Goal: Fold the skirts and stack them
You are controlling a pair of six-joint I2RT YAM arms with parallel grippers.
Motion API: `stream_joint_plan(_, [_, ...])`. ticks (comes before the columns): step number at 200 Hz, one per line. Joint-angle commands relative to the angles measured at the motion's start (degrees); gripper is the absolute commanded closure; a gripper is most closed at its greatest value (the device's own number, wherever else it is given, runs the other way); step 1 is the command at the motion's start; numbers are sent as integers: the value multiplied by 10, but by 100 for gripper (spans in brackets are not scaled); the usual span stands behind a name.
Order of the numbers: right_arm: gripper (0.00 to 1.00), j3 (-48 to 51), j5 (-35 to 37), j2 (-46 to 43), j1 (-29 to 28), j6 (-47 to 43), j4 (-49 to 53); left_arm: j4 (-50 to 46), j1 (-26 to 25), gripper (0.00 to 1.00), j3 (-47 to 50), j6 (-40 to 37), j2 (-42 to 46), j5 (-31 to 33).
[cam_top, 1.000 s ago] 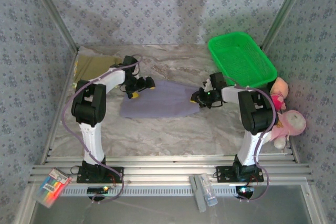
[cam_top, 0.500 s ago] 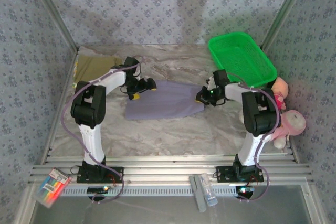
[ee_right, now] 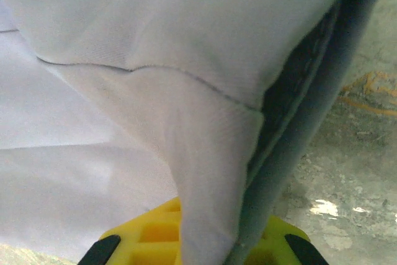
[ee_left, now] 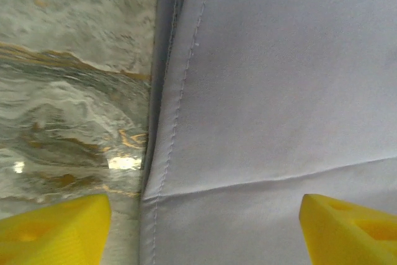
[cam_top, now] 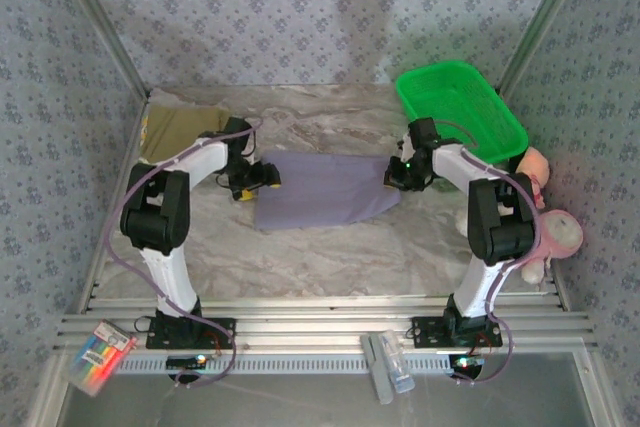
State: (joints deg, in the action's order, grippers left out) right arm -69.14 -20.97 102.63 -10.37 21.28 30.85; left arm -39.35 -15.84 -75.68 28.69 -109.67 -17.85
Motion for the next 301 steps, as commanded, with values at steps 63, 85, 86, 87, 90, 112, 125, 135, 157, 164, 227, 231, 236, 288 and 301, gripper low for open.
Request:
stream_joint_plan(63, [100,-127,-51,-15,-2,6,126,36,-26,42,-3,20,-54,-47])
stream_joint_plan(85, [100,-148,-100,-16,-17,32,118,49,-30,54,5,31,-56,-58])
stream_joint_plan(86, [100,-150,-103,-16,-18,33,117,49,-29,54,6,31,-56,-59])
stream_joint_plan(87, [100,-151,-105,-16,-18,34,117,49,-30,54,5,32,-56,-59])
stream_joint_plan(90, [100,-154,-111,-15,-22,38,115,50,-31,54,5,32,-57,-59])
stream_joint_plan(112, [100,-162,-158,-9,-42,81,80,58,-36,61,6,38,-62,-69])
stream_joint_plan(125, [100,-156,-190,-1,-57,125,39,62,-40,64,5,39,-64,-75])
stream_joint_plan(135, [100,-154,-209,8,-71,160,0,61,-43,65,3,39,-66,-76])
stream_joint_plan(157, [100,-162,-233,31,-105,209,-65,66,-46,69,3,40,-67,-79])
stream_joint_plan(164, [100,-171,-236,42,-117,213,-68,66,-46,70,3,40,-67,-80])
stream_joint_plan(227, [100,-233,-228,149,-200,308,-182,68,-46,71,5,39,-62,-83])
stream_joint_plan(231, [100,-241,-223,157,-204,306,-175,68,-46,71,5,39,-61,-83])
stream_joint_plan(236, [100,-248,-215,167,-209,304,-168,69,-46,72,5,39,-60,-83])
stream_joint_plan(288, [100,-255,-142,215,-226,323,-138,59,-41,73,2,30,-51,-72])
stream_joint_plan(301, [100,-251,-135,218,-229,324,-131,57,-39,73,1,28,-50,-70])
